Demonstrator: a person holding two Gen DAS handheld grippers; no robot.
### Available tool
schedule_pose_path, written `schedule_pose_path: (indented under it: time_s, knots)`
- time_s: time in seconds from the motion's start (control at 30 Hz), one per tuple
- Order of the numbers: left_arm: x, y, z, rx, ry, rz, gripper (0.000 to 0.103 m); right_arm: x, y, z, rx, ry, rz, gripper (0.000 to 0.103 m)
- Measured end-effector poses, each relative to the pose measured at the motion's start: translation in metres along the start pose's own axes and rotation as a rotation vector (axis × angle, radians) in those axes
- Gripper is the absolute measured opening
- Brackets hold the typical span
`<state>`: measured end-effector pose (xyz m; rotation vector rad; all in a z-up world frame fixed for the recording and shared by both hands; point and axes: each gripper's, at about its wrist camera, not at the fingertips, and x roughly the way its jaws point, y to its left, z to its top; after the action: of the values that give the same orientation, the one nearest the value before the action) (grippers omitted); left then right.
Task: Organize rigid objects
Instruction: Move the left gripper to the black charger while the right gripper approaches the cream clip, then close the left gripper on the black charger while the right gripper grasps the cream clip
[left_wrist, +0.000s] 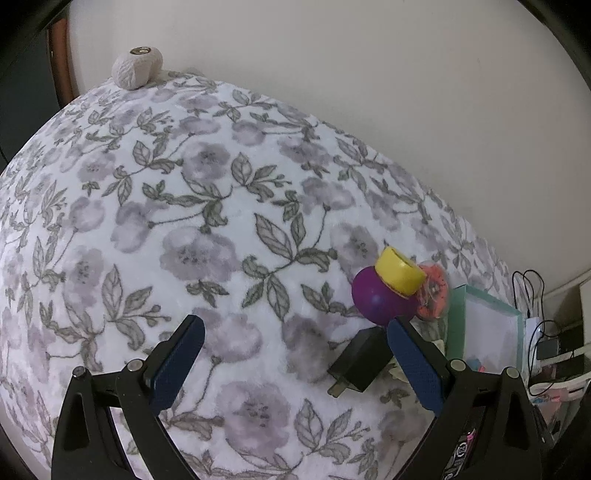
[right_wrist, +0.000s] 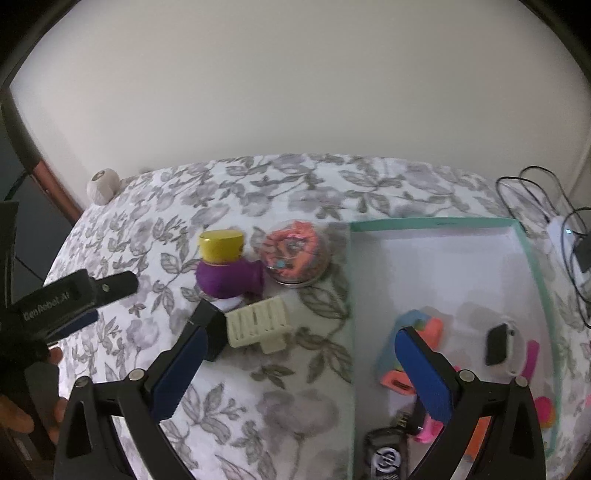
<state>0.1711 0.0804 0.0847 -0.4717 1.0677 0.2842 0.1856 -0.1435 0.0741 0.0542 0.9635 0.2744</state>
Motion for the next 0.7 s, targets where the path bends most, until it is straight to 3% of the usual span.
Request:
schedule_pose_path:
  time_s: [0.33, 0.7]
  knots:
    - [0.019, 0.000, -0.005, -0.014, 0.057, -0.026, 0.099, 0.035, 0.023, -0.001, -0.067, 0.040, 0.019, 0.088]
    - [0.036, -0.013, -0.013, 0.016, 0.112, -0.082, 0.099, 0.062, 0.026, -0.005, -0.097, 0.057, 0.019, 0.087]
